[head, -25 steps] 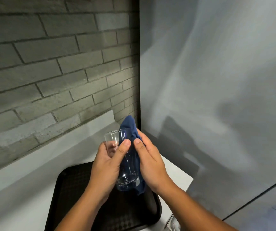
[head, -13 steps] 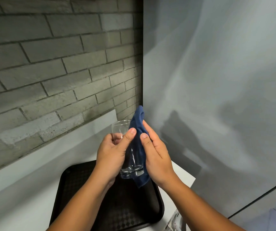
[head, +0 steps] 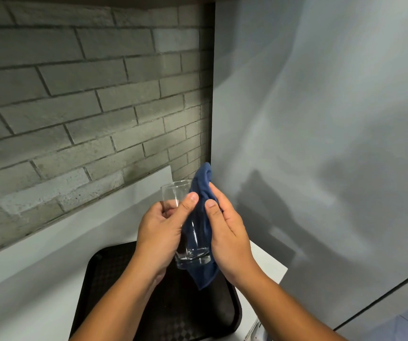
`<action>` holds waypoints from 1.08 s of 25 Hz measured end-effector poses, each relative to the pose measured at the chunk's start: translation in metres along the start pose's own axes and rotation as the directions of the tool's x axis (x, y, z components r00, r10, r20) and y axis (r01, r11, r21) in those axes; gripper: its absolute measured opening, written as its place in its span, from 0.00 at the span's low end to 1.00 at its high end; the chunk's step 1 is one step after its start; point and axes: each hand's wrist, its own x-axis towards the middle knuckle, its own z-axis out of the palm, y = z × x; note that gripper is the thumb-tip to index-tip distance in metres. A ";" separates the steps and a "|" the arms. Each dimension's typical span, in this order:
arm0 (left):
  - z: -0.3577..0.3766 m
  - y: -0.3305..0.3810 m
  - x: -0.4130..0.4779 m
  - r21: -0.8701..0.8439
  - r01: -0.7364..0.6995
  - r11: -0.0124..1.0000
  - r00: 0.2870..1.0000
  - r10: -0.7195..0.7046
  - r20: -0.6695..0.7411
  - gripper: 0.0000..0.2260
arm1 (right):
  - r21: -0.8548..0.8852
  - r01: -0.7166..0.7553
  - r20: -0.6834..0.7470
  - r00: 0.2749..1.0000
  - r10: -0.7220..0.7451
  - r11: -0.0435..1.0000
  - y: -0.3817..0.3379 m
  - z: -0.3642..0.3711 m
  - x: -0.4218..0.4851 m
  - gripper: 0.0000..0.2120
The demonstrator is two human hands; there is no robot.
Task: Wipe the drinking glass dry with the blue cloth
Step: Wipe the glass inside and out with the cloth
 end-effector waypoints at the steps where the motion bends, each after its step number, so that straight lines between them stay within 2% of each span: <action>1: -0.001 0.000 -0.001 -0.033 0.003 0.999 1.000 -0.002 0.015 0.35 | 0.030 -0.021 0.000 1.000 0.021 0.999 -0.001 0.001 0.000 0.18; 3: 0.000 -0.001 0.000 -0.048 0.000 0.999 1.000 0.000 0.000 0.35 | 0.091 -0.093 -0.012 0.995 0.095 0.992 -0.003 0.003 -0.001 0.16; 6: -0.001 -0.004 0.002 0.025 0.005 1.000 0.999 -0.004 -0.050 0.25 | 0.095 -0.113 0.021 0.994 0.112 0.989 -0.004 0.007 -0.004 0.16; 11: -0.004 -0.003 -0.005 0.094 -0.015 0.995 0.999 0.012 0.030 0.38 | 0.157 -0.192 0.020 0.981 0.191 0.969 0.000 0.010 -0.006 0.16; 15: -0.011 -0.006 -0.002 0.058 -0.043 0.997 0.999 0.044 -0.013 0.37 | 0.065 -0.065 0.047 0.997 0.062 0.996 0.001 0.005 -0.015 0.18; 18: -0.011 -0.007 -0.005 -0.001 -0.071 0.998 0.996 0.070 0.059 0.41 | 0.083 -0.177 0.035 0.984 0.175 0.981 -0.002 0.009 -0.011 0.16; 19: -0.011 -0.005 -0.006 -0.019 -0.062 0.998 0.995 0.064 0.081 0.39 | 0.098 -0.193 0.028 0.981 0.191 0.976 -0.002 0.011 -0.010 0.16; 22: -0.015 0.000 -0.007 -0.030 -0.071 0.997 0.990 0.074 0.119 0.25 | 0.152 -0.148 0.044 0.989 0.143 0.977 -0.003 0.011 -0.013 0.16; 24: -0.015 0.003 -0.009 -0.025 -0.099 0.995 0.987 0.101 0.125 0.19 | 0.175 -0.202 0.075 0.979 0.191 0.964 -0.004 0.011 -0.015 0.16; 27: -0.017 0.004 -0.010 -0.028 -0.089 0.996 0.986 0.092 0.138 0.22 | 0.124 -0.247 0.081 0.968 0.238 0.961 -0.005 0.011 -0.011 0.16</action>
